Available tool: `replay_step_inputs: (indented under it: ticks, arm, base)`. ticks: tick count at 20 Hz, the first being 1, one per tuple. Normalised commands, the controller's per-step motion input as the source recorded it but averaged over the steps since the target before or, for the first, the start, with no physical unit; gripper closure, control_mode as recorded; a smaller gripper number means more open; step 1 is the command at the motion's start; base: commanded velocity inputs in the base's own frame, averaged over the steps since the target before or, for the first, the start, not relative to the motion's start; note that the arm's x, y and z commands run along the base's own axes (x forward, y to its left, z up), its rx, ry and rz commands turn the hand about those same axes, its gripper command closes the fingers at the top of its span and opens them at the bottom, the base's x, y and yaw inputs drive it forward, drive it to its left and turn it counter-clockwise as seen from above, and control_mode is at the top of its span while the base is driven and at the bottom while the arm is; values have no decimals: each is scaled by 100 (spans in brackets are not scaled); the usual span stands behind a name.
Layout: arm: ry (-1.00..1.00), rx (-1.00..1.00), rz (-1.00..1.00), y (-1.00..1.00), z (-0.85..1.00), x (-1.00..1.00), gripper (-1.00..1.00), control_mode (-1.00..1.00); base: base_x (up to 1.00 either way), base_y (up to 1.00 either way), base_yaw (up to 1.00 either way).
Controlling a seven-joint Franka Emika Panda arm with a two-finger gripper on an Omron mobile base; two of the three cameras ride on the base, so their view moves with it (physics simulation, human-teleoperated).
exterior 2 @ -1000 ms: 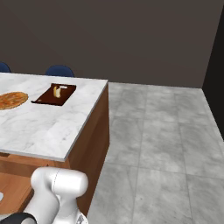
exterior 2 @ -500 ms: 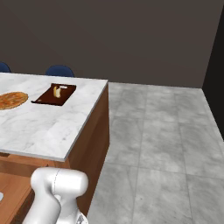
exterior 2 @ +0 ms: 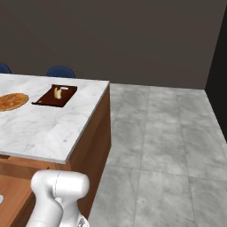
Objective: Take the pizza cutter from the drawer on the left and place it on the dining counter for cutting.
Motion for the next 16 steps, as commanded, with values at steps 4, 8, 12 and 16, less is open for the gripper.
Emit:
replay_step_inputs:
  ticks: [4, 8, 12, 16]
  arm:
    - [0, 0, -10, 1, -20, 0, -100, -100]
    - [0, 0, -10, 0, -17, 0, -100, -100]
    - [0, 0, -4, 0, -6, 0, -100, -100]
    - [0, 0, 0, 0, -2, 0, -100, -100]
  base:
    - [0, 0, 0]
    - [0, 0, 0]
    - [0, 0, 0]
    - [0, 0, 0]
